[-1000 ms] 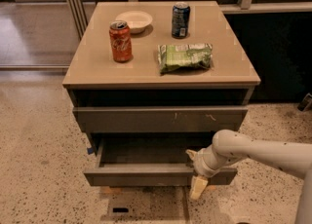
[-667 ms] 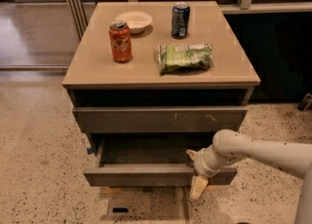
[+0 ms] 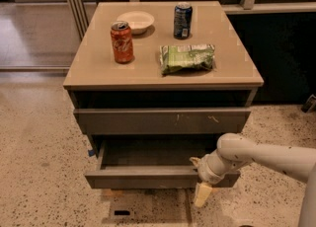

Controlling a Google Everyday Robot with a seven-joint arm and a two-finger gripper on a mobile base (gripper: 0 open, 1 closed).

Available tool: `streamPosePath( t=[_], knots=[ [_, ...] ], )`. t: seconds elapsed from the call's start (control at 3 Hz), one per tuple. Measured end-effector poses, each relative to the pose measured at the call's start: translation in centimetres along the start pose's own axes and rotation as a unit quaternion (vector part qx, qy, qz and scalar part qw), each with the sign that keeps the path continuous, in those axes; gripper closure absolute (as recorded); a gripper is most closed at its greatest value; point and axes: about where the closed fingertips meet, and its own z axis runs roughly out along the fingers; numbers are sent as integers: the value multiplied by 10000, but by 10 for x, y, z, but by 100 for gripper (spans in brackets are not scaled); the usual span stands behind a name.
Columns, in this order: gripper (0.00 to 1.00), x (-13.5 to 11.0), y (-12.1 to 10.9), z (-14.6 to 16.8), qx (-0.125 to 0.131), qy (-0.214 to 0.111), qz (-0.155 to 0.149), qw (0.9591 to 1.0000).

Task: Open middle drawer

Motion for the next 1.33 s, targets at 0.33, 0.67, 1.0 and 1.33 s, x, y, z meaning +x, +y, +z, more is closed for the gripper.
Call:
streamPosePath(
  t=[0.33,0.67,1.0,1.33],
  knots=[
    [0,4,10,1,-145,-13,87,9999],
    [0,7,19,-2,-255,0,138,9996],
    [0,11,29,-5,-345,33,169,9993],
    [0,14,59,-12,-646,116,146,9977]
  ],
)
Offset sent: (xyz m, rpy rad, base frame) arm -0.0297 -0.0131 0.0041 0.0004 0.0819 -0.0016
